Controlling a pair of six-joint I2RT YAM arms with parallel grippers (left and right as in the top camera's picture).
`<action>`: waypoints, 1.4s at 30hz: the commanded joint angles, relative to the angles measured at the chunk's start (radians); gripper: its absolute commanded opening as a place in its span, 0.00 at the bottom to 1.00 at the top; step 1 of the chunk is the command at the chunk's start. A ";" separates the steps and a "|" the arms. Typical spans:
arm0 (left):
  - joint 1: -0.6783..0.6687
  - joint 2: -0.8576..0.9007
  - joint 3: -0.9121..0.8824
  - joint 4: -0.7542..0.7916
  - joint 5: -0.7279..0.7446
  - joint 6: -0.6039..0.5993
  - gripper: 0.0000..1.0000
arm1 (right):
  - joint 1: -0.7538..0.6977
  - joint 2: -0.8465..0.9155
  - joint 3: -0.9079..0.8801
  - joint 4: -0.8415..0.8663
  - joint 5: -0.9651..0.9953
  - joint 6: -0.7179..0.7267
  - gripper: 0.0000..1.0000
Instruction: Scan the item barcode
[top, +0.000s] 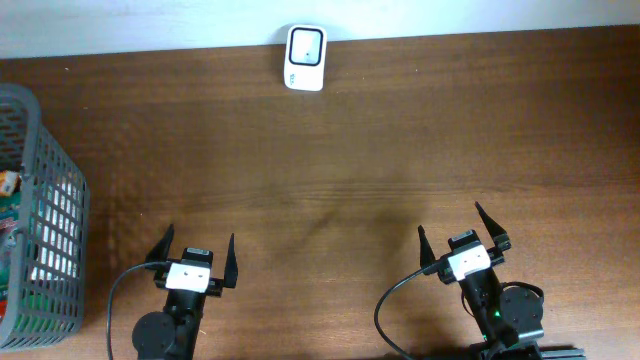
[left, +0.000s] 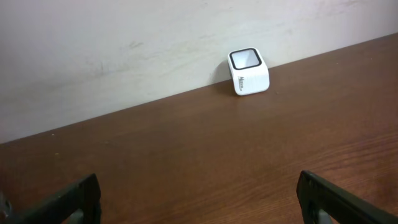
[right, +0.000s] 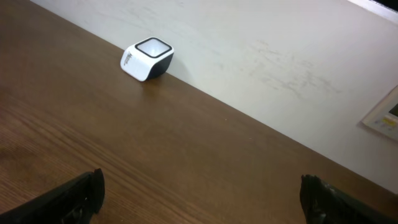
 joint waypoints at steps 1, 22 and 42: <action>-0.003 0.005 -0.002 -0.006 0.010 0.012 0.99 | 0.005 0.003 -0.005 -0.003 -0.023 -0.007 0.98; 0.002 0.604 0.925 -0.369 0.011 -0.021 0.99 | 0.005 0.003 -0.005 -0.003 -0.023 -0.007 0.98; 0.017 1.540 1.986 -1.234 -0.007 -0.179 0.99 | 0.005 0.003 -0.005 -0.003 -0.023 -0.007 0.98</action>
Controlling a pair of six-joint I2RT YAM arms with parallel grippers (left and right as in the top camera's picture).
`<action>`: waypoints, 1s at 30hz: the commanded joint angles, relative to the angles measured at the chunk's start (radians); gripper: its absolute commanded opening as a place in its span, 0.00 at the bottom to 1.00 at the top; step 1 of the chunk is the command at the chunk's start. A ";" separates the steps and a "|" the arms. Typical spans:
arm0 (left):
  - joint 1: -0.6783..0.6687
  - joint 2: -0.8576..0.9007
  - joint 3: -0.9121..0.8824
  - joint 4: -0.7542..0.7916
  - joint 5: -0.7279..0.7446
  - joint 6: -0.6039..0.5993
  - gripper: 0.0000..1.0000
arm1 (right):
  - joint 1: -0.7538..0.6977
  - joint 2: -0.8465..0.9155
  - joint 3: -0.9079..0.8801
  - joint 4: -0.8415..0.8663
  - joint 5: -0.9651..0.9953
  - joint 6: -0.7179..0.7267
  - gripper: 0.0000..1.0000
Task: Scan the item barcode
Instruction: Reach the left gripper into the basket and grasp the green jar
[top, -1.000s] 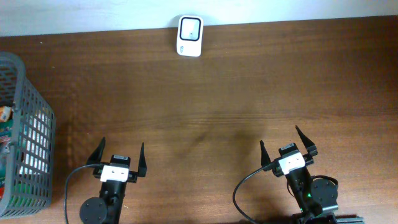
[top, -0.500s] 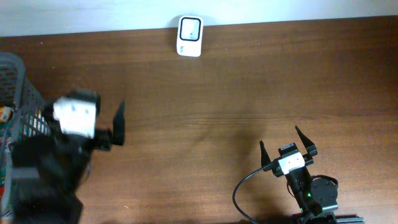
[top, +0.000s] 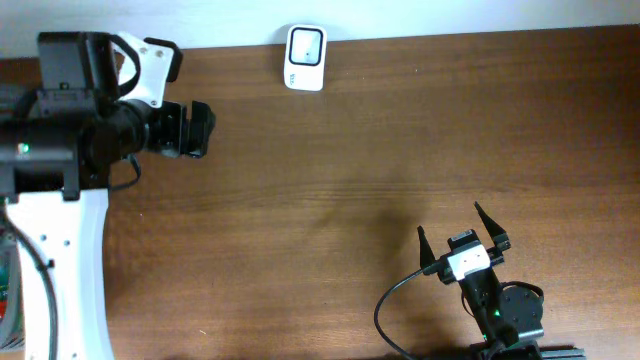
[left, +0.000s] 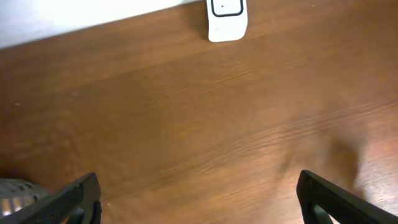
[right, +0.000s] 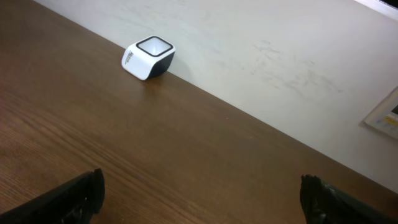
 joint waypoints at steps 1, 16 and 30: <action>0.036 0.006 0.039 0.003 -0.151 -0.223 1.00 | 0.005 -0.004 -0.005 -0.005 -0.019 -0.006 0.98; 0.809 0.022 0.121 -0.257 -0.240 -0.608 0.98 | 0.005 -0.004 -0.005 -0.005 -0.019 -0.006 0.98; 0.996 0.023 -0.423 0.000 -0.264 -0.612 0.99 | 0.005 -0.004 -0.005 -0.005 -0.019 -0.006 0.98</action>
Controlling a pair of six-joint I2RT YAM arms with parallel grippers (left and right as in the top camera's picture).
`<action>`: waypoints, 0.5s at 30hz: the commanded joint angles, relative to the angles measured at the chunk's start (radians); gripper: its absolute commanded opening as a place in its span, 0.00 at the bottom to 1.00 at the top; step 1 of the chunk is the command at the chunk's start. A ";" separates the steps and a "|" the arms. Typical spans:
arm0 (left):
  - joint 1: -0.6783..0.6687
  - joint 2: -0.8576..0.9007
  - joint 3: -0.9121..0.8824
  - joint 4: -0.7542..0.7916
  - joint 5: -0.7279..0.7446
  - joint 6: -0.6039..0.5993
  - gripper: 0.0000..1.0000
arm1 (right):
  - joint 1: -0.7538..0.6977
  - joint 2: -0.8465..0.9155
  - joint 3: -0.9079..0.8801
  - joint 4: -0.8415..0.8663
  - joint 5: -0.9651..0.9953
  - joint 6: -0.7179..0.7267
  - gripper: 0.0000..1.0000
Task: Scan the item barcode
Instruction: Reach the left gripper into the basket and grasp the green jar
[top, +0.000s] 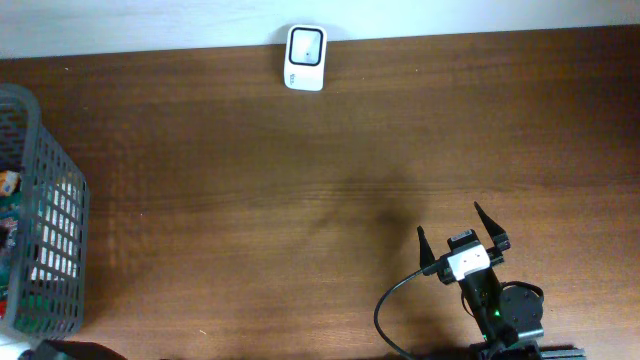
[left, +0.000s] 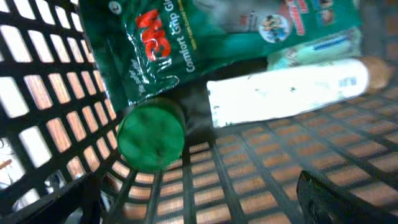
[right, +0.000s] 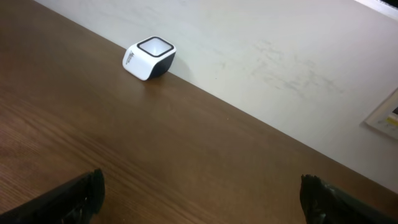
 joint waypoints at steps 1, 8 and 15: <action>0.017 0.000 -0.091 0.055 -0.039 -0.017 0.99 | 0.005 -0.004 -0.005 -0.005 -0.015 -0.007 0.98; 0.019 0.065 -0.111 0.060 -0.092 -0.016 0.99 | 0.005 -0.004 -0.005 -0.005 -0.015 -0.007 0.98; 0.023 0.125 -0.153 0.050 -0.139 -0.018 0.99 | 0.005 -0.004 -0.005 -0.005 -0.015 -0.007 0.98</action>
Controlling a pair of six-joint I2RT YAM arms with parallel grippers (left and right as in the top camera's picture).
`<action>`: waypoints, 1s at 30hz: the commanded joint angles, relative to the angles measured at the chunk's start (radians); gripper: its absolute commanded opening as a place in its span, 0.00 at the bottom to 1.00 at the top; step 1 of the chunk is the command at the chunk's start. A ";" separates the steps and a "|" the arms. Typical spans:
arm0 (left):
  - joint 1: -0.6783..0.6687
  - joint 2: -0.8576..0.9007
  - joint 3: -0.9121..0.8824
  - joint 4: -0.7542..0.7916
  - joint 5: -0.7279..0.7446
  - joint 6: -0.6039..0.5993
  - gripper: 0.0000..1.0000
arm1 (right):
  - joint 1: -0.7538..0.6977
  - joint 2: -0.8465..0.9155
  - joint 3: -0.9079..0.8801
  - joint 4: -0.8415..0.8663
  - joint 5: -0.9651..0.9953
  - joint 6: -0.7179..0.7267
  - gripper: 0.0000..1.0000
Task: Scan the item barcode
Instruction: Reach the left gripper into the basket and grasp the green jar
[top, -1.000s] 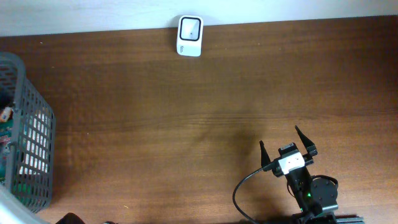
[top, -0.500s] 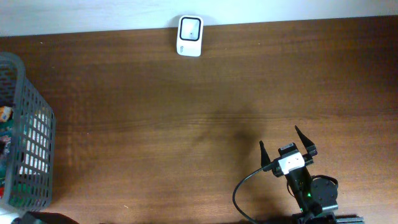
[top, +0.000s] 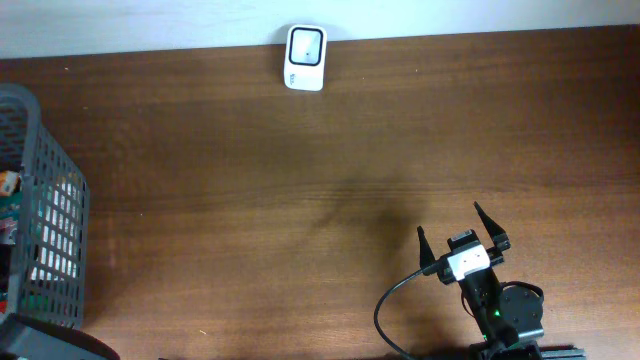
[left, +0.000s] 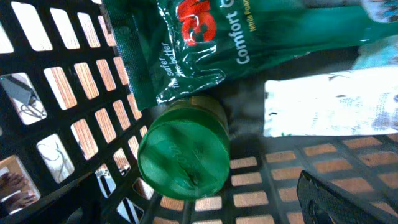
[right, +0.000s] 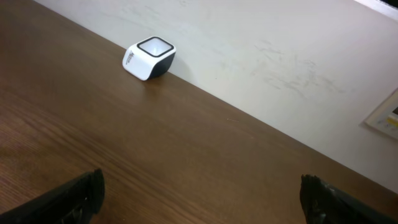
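The white barcode scanner (top: 305, 45) stands at the table's far edge against the wall, and shows in the right wrist view as the scanner (right: 148, 58). My left gripper (left: 199, 205) is open inside the grey wire basket (top: 45, 190). Just ahead of it lies a green round-capped container (left: 183, 158). A green 3M package (left: 249, 43) and a white packet (left: 336, 115) lie beside the container. My right gripper (top: 462, 240) rests open near the front edge, with nothing between its fingers.
The basket's black wire walls (left: 56, 93) surround the left gripper closely. A dark part of the left arm (top: 50, 345) shows at the bottom left corner of the overhead view. Bare wood table (top: 330, 170) lies between basket and scanner.
The left gripper has come closer to the green round-capped container, which now looks larger and nearer the middle of the left wrist view. The right arm has not moved.
Both grippers first rested open at the front edge. The left arm then stood raised over the table's back left, looking down at the wood and scanner. After that its gripper was over the basket's items, and now sits lower among them.
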 joint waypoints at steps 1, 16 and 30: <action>0.014 0.023 -0.055 0.014 -0.030 -0.018 0.99 | 0.005 -0.004 -0.005 -0.005 -0.015 -0.007 0.98; 0.043 0.061 -0.146 0.073 -0.049 -0.028 0.99 | 0.005 -0.004 -0.005 -0.005 -0.015 -0.007 0.98; 0.042 0.117 -0.081 0.062 0.006 -0.027 0.64 | 0.005 -0.004 -0.005 -0.005 -0.015 -0.007 0.98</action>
